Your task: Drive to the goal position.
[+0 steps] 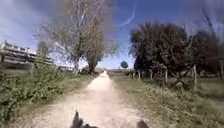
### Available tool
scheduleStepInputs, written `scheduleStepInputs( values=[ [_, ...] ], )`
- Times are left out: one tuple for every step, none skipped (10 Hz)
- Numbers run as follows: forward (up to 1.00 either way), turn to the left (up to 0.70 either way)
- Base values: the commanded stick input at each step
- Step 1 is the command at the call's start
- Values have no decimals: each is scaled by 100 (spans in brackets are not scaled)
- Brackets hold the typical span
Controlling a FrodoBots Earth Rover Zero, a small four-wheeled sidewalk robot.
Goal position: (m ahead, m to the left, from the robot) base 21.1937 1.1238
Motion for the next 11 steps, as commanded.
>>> scheduleStepInputs(
  values=[
    [70, 0],
    [70, 0],
    [70, 0],
    [70, 0],
    [70, 0],
    [70, 0],
    [70, 0],
    [70, 0],
    [70, 0],
    [70, 0],
    [70, 0]
  ],
)
